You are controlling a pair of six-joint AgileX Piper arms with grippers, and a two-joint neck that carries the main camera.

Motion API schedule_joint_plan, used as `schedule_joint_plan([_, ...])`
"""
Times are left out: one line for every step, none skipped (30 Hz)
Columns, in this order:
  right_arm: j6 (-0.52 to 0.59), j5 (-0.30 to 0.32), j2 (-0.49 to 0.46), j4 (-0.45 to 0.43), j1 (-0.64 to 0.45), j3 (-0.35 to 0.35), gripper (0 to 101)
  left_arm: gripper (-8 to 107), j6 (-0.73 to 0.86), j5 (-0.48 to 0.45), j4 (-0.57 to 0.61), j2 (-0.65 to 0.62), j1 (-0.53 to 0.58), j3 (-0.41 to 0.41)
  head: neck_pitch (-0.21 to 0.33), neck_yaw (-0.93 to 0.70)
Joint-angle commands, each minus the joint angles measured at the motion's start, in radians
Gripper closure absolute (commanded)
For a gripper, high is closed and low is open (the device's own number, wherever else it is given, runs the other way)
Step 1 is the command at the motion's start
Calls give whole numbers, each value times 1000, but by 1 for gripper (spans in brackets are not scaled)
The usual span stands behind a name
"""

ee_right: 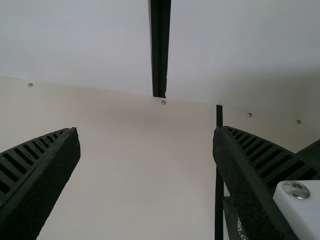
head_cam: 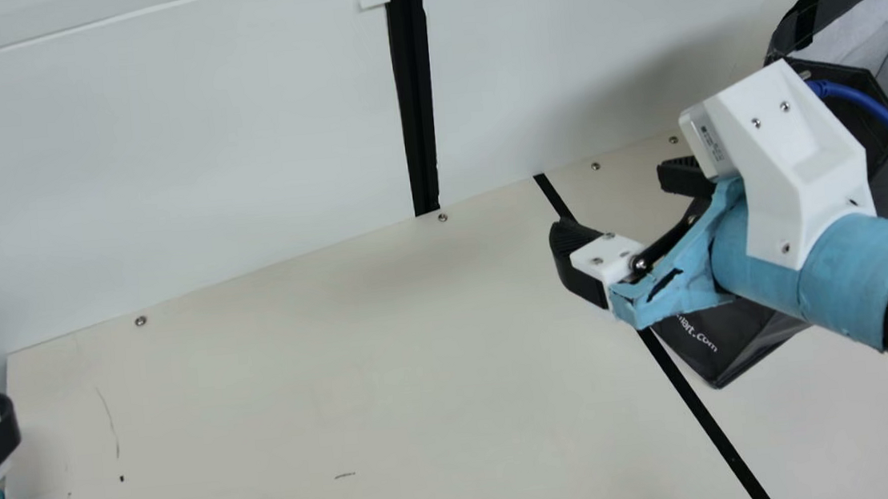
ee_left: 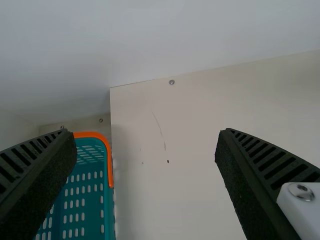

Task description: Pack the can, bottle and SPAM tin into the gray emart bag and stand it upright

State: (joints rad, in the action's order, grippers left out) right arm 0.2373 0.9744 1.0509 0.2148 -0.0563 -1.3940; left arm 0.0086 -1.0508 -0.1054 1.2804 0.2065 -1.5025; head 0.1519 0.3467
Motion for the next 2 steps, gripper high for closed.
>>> schedule_joint_plan([0, 0, 0, 0, 0, 0, 6, 9, 0, 0, 0, 0, 0, 0, 23, 2])
schedule_joint_plan([0, 0, 0, 0, 0, 0, 6, 9, 0, 0, 0, 0, 0, 0, 23, 2])
